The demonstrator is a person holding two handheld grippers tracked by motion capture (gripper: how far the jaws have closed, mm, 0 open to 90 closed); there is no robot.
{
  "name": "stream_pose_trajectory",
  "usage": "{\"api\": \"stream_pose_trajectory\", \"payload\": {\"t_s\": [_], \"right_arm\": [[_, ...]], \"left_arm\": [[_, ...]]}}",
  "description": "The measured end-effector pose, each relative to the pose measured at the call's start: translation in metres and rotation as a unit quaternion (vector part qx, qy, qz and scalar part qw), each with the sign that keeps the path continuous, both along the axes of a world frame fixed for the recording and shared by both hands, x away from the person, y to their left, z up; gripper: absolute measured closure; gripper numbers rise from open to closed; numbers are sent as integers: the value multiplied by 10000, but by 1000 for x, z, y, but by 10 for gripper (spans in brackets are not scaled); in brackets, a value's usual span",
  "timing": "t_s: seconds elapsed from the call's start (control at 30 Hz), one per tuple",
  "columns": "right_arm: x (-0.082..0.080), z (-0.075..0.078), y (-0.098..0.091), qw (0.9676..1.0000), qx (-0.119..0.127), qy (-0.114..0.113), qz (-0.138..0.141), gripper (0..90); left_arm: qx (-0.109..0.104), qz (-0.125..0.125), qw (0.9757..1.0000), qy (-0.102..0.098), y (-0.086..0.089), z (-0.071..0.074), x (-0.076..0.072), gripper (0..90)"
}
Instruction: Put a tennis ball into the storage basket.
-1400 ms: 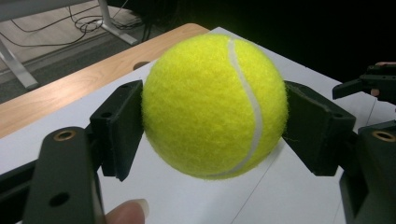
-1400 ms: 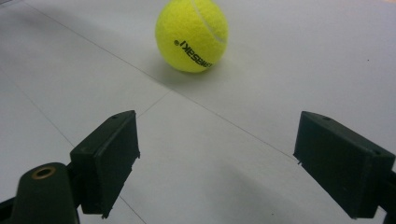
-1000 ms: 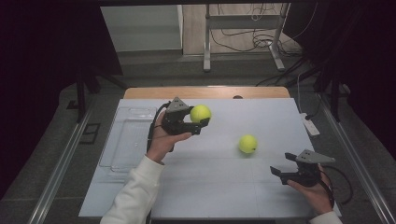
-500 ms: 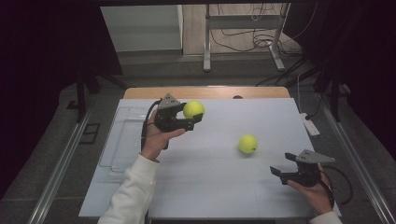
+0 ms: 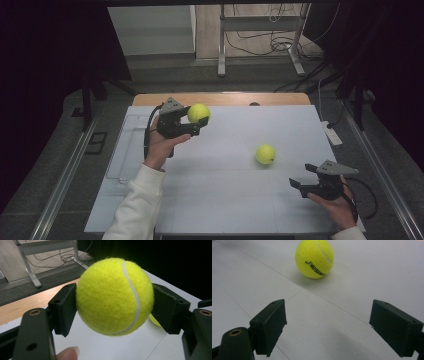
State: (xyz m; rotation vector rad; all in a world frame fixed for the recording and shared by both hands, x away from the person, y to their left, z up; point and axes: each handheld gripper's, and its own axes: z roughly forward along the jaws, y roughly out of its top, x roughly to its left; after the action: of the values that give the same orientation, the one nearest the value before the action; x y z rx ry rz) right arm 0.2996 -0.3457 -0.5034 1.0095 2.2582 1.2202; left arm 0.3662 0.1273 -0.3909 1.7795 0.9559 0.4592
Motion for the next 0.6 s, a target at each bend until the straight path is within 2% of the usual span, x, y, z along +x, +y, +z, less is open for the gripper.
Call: {"api": "stream_pose_trajectory", "payload": {"t_s": [0.6], "right_arm": [[0, 0, 0, 10000, -1, 0, -6, 141]], "left_arm": [[-95, 329, 9994, -8, 22, 3, 2, 268]]}}
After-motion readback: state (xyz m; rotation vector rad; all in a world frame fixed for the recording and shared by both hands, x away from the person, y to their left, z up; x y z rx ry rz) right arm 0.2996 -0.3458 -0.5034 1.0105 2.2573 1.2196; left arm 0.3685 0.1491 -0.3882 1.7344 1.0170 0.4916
